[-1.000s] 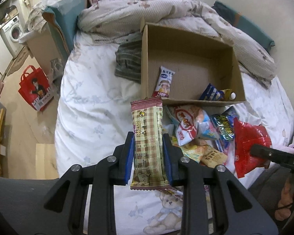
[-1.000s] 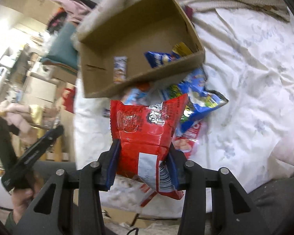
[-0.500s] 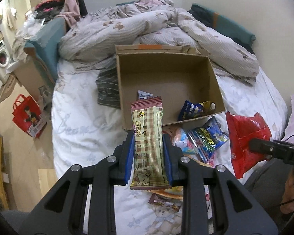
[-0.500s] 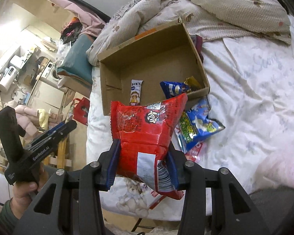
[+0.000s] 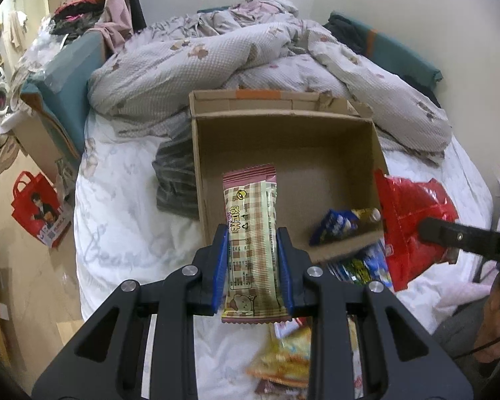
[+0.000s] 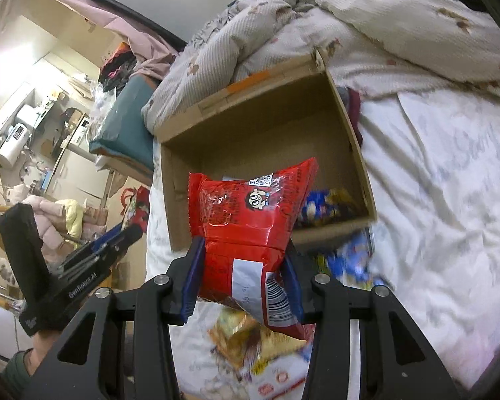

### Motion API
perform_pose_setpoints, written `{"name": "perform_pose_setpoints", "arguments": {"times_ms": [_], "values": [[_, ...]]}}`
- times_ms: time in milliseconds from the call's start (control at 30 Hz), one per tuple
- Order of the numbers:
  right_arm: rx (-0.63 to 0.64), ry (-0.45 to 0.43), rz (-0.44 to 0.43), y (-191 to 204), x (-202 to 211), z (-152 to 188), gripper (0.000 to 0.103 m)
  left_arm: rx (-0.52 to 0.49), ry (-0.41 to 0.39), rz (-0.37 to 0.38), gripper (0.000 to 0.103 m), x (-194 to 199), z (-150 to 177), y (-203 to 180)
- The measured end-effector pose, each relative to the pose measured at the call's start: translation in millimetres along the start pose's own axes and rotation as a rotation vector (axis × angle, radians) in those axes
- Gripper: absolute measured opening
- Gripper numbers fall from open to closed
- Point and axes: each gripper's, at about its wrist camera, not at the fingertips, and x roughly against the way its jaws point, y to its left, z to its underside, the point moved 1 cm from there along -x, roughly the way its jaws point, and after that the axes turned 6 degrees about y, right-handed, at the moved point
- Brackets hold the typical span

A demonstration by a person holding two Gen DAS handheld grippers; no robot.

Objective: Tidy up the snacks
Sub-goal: 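Lower both snacks into the box and open both grippers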

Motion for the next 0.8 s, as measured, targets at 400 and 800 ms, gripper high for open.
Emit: {"name": "perform_pose_setpoints", "arguments": {"times_ms": [400, 800], "values": [[0.051, -0.041, 0.040, -9, -50, -48, 0.045, 0.042, -0.011, -0.012, 0.024, -48, -21, 3], [0.063, -0.036, 0.066, -25, -72, -46, 0.046, 0.046, -0.001, -0.001, 0.024, -71, -17, 5]]}}
